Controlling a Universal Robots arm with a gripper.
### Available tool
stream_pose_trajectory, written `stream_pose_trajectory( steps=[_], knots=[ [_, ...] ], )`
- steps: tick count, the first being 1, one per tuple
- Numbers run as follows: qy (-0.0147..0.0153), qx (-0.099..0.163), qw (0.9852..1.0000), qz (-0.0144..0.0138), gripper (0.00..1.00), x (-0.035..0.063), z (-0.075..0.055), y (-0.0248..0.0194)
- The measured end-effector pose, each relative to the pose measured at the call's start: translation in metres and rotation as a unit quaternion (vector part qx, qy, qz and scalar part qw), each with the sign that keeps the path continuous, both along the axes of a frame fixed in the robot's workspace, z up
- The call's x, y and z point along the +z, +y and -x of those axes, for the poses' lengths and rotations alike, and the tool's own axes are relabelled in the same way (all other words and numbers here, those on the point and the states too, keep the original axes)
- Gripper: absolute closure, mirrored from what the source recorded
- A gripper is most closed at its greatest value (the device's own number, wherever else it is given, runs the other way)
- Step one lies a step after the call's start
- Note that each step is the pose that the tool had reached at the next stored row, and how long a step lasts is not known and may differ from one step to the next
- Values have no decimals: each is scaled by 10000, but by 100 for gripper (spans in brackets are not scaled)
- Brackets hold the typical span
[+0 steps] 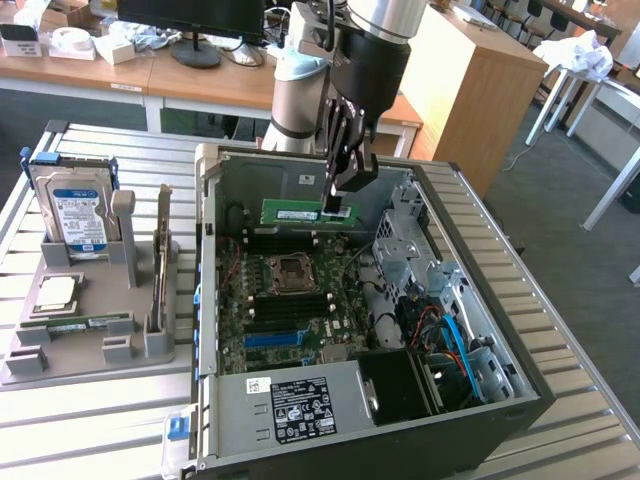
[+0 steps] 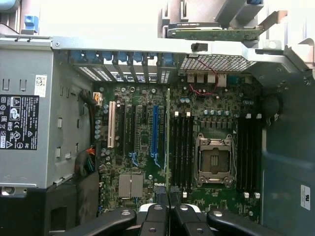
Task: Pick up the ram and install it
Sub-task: 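Pick up the ram and move it above insertion slot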
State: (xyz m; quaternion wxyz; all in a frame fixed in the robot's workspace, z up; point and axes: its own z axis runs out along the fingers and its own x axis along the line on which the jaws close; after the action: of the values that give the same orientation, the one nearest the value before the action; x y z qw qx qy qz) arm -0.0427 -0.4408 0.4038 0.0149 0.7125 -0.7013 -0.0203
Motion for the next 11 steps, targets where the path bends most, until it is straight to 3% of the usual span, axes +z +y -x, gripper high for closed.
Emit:
stream_pose_trajectory(
  steps=[4, 11],
  knots=[
    [-23, 0, 10000, 1, 88, 0, 2, 0],
    [-33, 1, 10000, -5, 88, 1, 2, 1]
  ],
)
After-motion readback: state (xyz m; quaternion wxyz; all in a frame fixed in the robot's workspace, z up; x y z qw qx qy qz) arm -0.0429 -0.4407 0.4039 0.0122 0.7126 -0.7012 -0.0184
